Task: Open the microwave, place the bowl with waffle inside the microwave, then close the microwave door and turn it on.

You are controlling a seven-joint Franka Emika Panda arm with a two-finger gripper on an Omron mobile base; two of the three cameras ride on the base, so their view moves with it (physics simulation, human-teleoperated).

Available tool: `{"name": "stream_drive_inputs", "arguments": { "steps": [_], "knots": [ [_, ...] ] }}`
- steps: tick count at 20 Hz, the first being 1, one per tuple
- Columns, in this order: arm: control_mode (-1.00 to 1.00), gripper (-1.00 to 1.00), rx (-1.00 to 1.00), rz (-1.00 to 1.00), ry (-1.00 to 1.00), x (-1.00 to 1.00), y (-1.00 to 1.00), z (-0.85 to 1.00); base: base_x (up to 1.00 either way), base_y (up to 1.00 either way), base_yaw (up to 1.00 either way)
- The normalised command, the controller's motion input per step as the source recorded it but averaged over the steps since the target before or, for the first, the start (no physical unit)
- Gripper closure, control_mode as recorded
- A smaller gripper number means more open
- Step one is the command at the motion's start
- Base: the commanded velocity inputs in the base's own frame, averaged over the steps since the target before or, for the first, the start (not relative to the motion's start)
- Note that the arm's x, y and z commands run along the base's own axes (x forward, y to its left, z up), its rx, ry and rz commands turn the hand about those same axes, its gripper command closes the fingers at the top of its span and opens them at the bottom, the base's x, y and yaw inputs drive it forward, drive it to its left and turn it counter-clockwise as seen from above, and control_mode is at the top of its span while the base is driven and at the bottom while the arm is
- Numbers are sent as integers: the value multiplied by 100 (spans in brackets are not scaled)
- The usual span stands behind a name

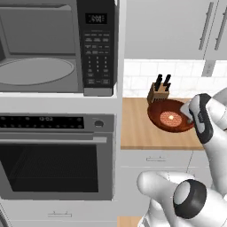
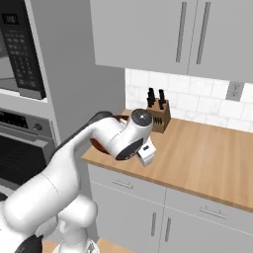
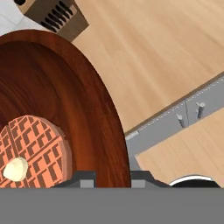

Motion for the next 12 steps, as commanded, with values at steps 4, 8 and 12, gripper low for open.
{"name": "stream_drive_inputs", "arguments": {
  "steps": [4,8,12],
  "knots": [
    [-100,100,0,0,0,-76,0,22,0,0,0],
    [-100,100,0,0,3,-53,2,4,0,0,0],
    [-100,100,0,0,3,-24,0,0,0,0,0]
  ]
}}
